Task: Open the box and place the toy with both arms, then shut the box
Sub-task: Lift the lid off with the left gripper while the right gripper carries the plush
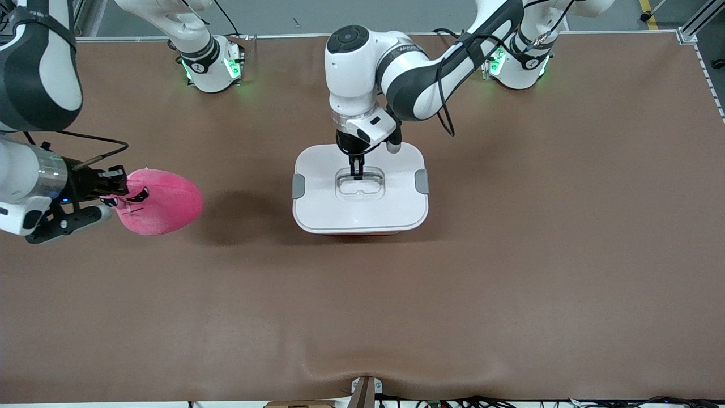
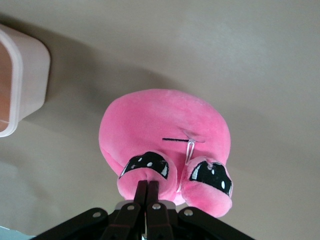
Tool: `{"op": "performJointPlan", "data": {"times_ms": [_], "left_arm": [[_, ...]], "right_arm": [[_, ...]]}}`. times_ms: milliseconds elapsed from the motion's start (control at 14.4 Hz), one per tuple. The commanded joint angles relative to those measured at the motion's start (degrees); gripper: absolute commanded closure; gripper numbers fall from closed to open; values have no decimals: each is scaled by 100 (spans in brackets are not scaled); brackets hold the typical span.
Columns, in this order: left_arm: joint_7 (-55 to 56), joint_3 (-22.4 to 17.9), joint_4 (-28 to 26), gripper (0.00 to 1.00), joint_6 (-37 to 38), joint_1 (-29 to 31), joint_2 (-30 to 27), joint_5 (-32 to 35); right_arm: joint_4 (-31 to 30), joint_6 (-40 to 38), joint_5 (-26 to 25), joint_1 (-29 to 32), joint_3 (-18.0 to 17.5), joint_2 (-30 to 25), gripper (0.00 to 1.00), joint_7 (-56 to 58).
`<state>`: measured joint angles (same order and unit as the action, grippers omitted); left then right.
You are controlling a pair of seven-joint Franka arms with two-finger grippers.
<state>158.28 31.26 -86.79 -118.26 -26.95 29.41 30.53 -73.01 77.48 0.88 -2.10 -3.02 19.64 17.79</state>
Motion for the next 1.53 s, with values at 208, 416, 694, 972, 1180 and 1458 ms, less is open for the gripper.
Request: {"op": "performJointPlan", "data": {"times_ms": [208, 416, 694, 972, 1180, 1458], "left_arm": [[-409, 91, -66, 100, 399, 558, -620, -494], [-1910, 82, -66, 100, 646, 1102, -971, -1248], [-2941, 100, -57, 100, 734, 1727, -1087, -1523], [-4460, 73, -57, 100, 875, 2254, -1140, -1786], [-5225, 65, -13, 100, 884, 2598, -1069, -1875], [-5957, 47, -13, 100, 998, 2949, -1060, -2111]], "right_arm": [[41, -128, 78, -220, -462, -242, 100, 111], [41, -110, 88, -344, -778, -268, 100, 75], [41, 91, 61, -528, -1165, -277, 100, 67], [32, 626, 70, -958, -1227, -268, 100, 14], [23, 874, 18, -1362, -1227, -233, 100, 5], [-12, 1164, 26, -1811, -1227, -207, 100, 58]]}}
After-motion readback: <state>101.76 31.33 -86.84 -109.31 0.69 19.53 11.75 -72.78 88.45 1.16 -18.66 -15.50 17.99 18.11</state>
